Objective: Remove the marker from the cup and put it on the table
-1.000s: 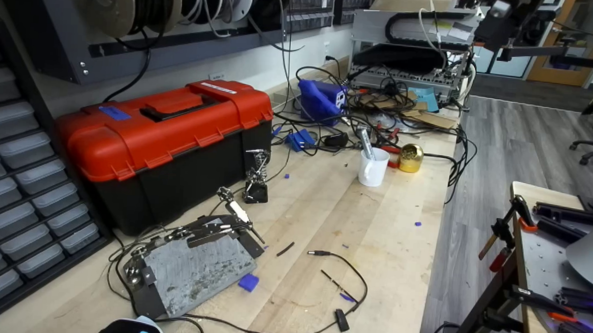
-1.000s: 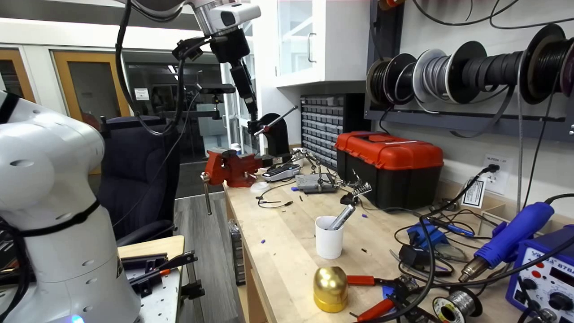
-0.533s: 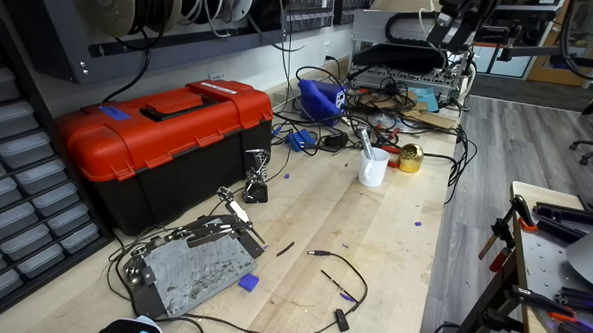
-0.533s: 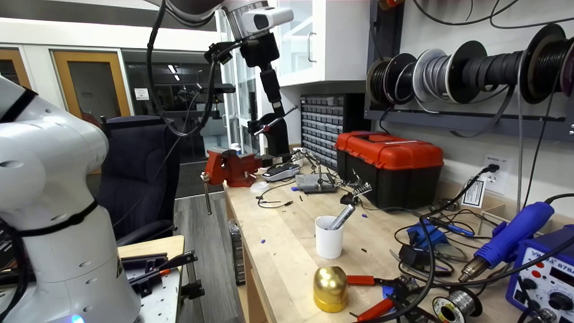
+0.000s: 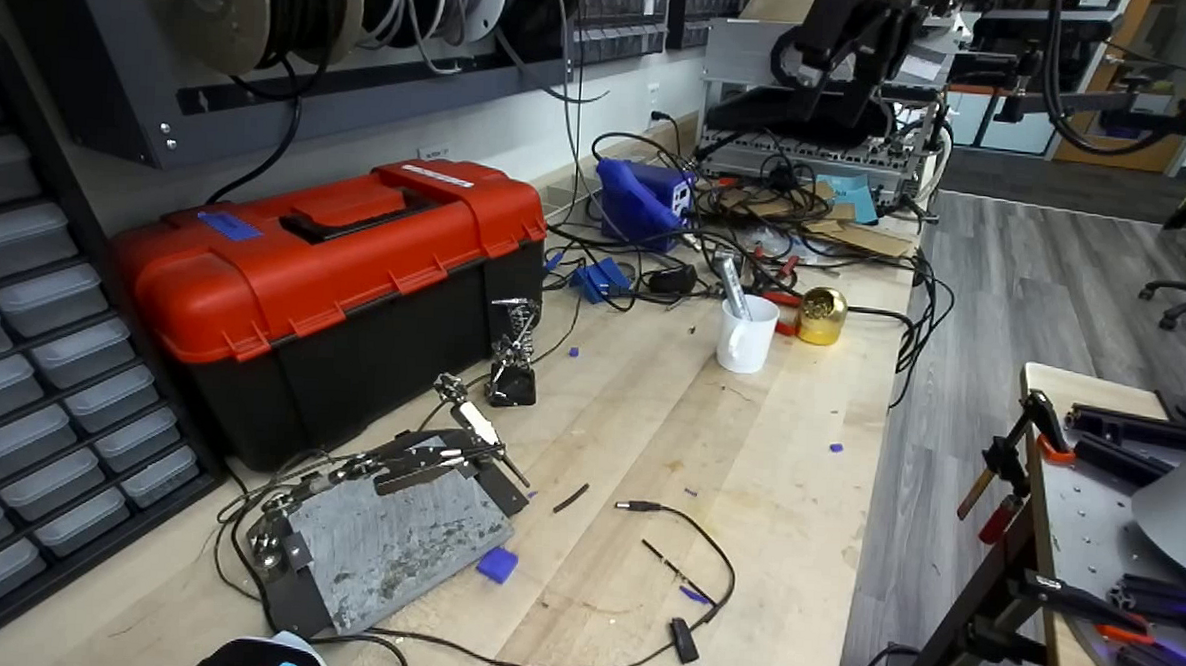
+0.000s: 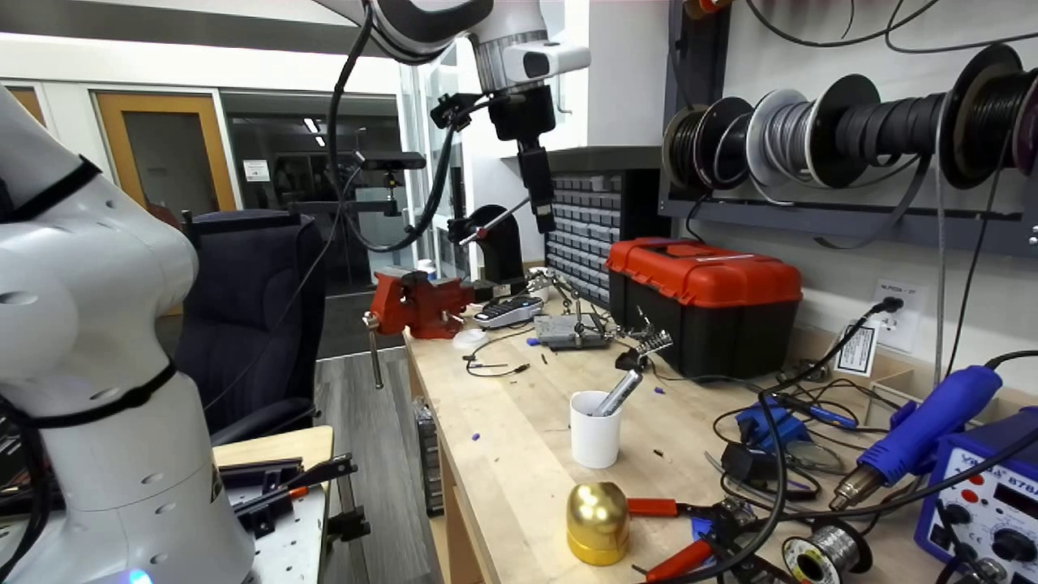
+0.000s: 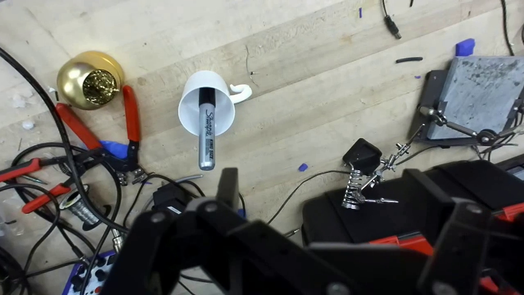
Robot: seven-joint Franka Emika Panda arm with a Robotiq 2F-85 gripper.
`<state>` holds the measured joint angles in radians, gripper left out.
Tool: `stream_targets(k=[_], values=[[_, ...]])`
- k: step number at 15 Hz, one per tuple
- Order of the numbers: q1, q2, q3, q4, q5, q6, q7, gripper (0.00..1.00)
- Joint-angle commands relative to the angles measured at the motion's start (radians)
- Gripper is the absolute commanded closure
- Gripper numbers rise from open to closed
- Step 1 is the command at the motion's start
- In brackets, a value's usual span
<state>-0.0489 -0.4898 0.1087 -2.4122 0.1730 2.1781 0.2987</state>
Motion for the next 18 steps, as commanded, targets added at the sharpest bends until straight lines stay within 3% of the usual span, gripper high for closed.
stream_targets(k=[1, 10, 18], values=[[-0.005, 0.088, -0.010, 0.058, -0.033, -0.013, 0.032, 0.00], [0.017, 0.114, -0.026, 0.048, -0.015, -0.002, 0.008, 0.00], [-0.007, 0.176, -0.041, 0.050, -0.061, 0.048, 0.019, 0.00]])
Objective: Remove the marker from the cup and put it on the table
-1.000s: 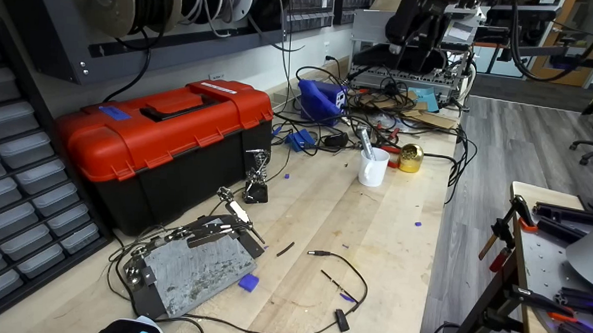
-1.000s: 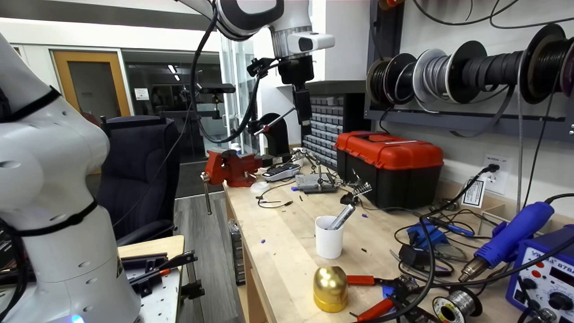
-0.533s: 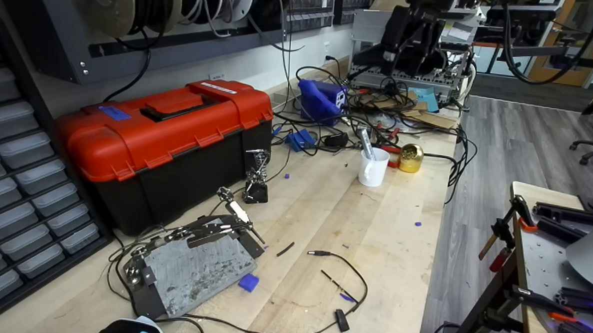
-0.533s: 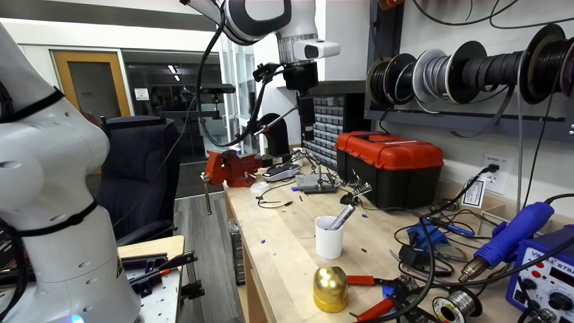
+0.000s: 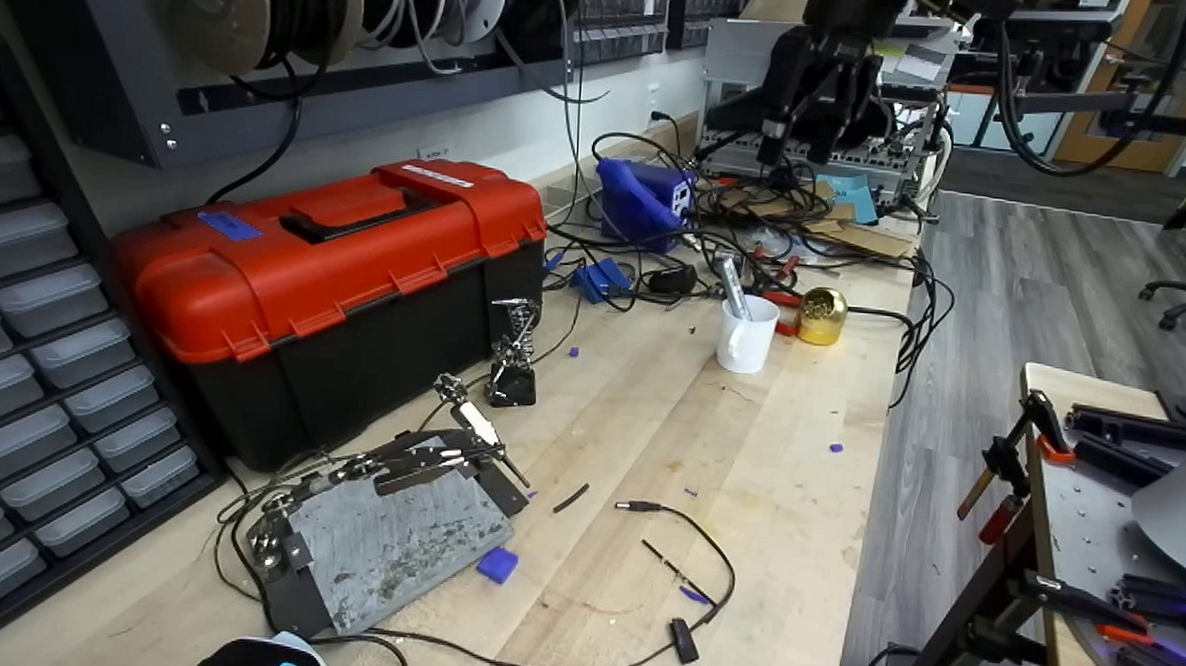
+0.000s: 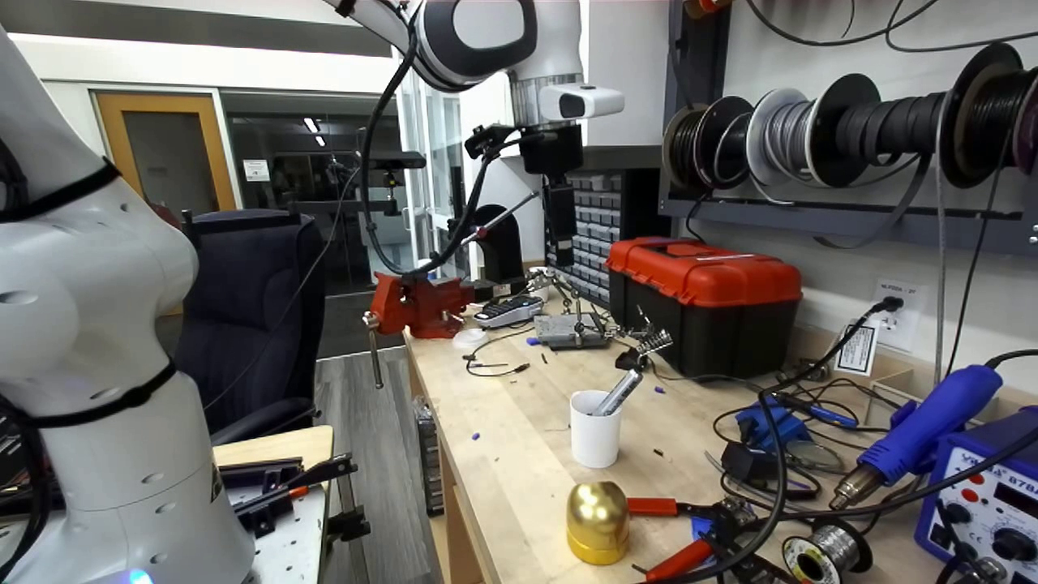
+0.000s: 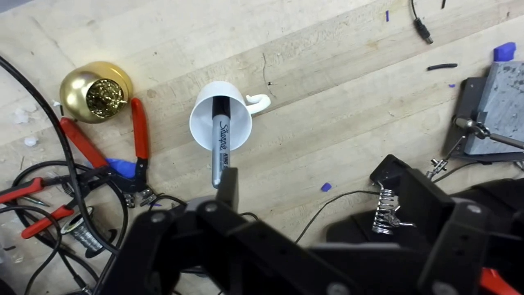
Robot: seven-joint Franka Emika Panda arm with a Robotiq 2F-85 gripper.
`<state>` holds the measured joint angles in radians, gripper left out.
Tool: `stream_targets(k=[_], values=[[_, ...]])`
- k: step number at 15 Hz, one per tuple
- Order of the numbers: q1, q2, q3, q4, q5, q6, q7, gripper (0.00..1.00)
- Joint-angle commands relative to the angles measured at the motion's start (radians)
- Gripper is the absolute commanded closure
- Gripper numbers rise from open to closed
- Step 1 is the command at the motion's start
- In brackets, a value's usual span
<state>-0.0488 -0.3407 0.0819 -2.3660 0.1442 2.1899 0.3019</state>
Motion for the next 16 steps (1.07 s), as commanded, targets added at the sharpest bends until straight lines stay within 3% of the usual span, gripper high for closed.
stream_targets(k=[1, 11, 16], values=[[-0.006, 0.038, -0.021, 0.005, -0.033, 0.043, 0.008, 0.00], [-0.003, 0.198, -0.046, 0.059, -0.047, 0.145, 0.023, 0.00], [-0.004, 0.276, -0.068, 0.111, -0.061, 0.138, 0.026, 0.00]])
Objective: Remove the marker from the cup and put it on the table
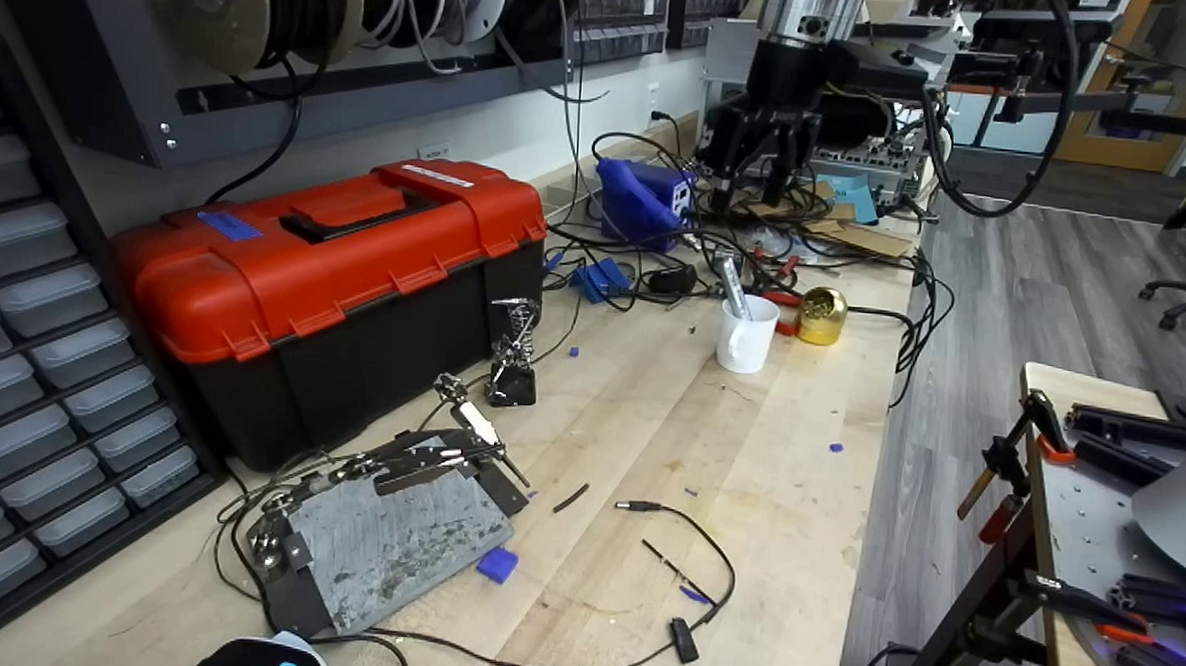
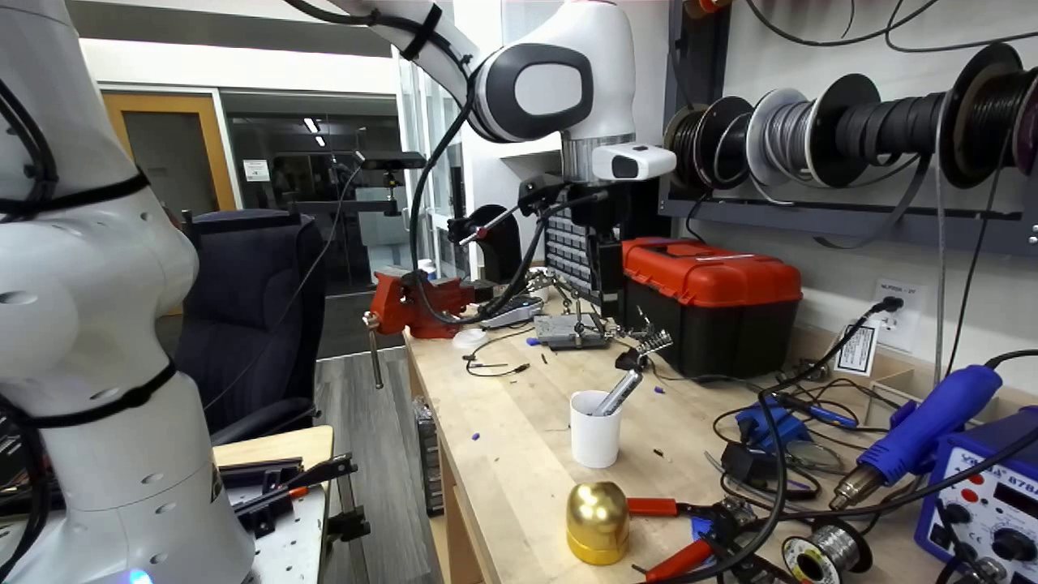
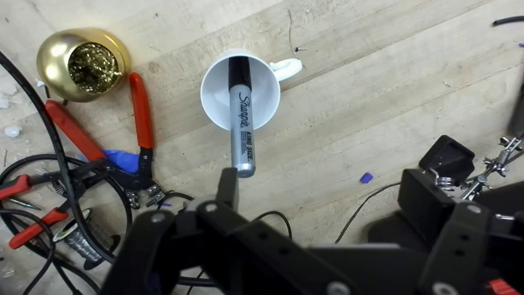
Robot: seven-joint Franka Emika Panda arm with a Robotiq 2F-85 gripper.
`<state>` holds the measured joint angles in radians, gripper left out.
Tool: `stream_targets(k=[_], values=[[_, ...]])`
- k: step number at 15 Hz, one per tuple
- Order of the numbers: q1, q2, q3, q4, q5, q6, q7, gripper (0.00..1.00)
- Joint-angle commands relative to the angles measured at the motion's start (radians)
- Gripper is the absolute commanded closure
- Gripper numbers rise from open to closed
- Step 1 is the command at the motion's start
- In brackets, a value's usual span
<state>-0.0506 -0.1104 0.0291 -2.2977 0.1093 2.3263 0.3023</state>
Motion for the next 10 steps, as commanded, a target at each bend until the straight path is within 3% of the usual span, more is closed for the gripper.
stream_targets(k=[1, 10], values=[[-0.002, 0.057, -0.022, 0.050, -0.027, 0.002, 0.023, 0.00], [0.002, 0.155, -0.060, 0.101, -0.017, -0.014, 0.007, 0.00]])
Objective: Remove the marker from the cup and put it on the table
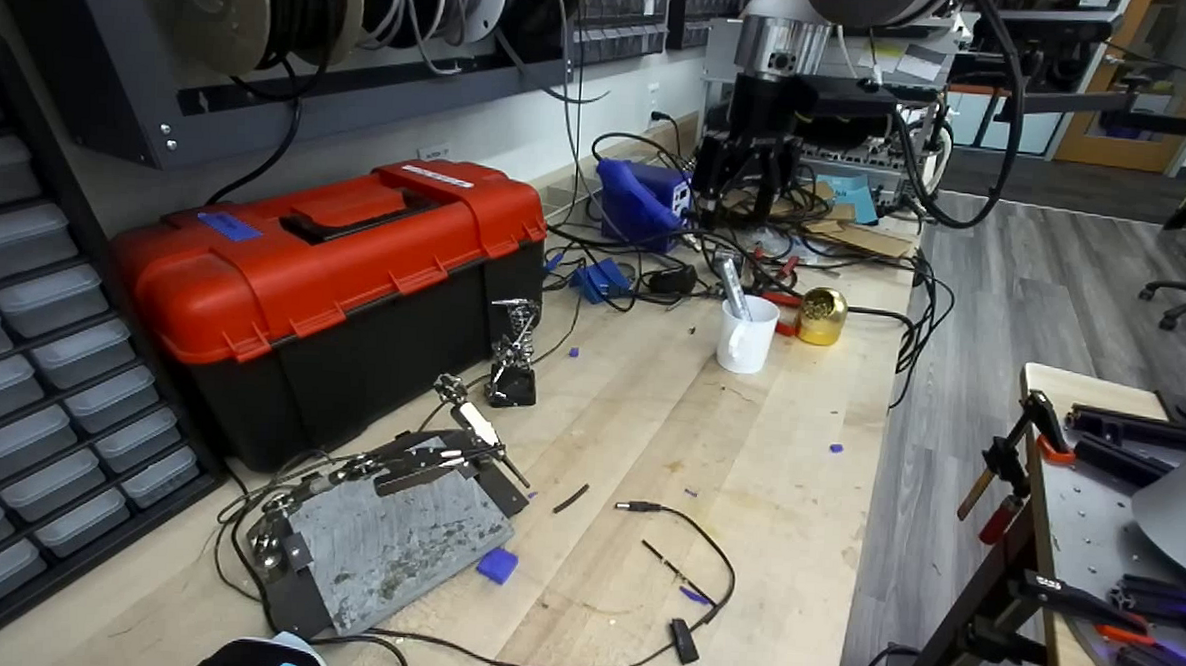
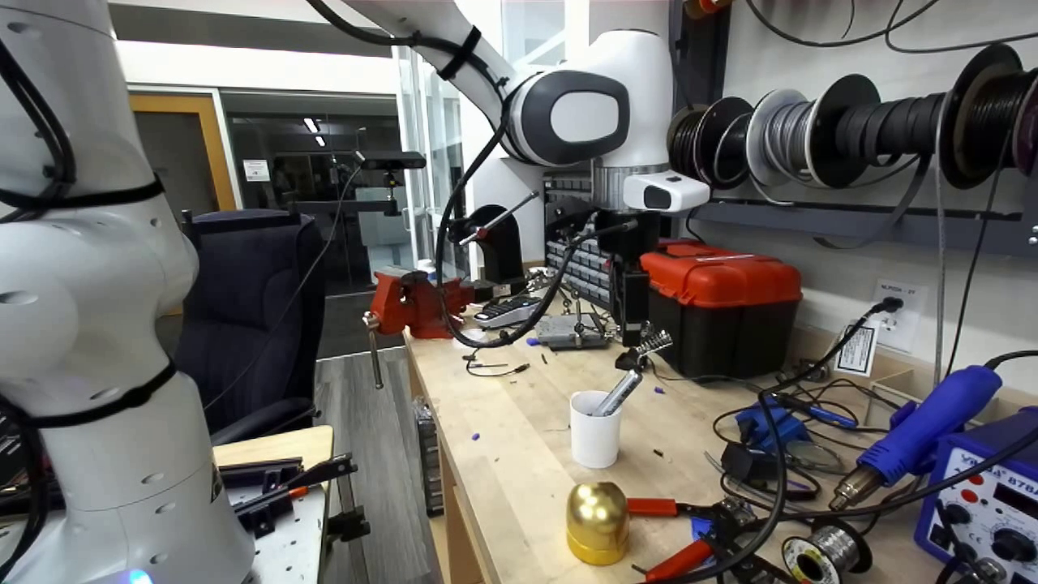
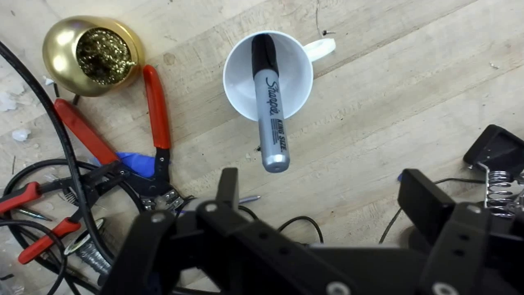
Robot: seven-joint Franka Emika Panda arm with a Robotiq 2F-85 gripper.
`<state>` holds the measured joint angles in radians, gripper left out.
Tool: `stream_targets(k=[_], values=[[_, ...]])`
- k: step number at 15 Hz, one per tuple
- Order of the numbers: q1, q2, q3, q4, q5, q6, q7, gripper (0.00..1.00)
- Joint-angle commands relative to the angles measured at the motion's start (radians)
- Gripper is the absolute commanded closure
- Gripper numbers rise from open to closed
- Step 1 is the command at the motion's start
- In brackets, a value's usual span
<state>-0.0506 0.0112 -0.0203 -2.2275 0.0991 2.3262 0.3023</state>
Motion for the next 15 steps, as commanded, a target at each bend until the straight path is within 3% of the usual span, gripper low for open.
stream_targets(k=[1, 15], values=[[0.002, 0.042, -0.012, 0.034, -0.004, -0.014, 0.005, 0.00], [-0.001, 0.125, -0.023, 0.039, 0.034, -0.023, -0.033, 0.00]])
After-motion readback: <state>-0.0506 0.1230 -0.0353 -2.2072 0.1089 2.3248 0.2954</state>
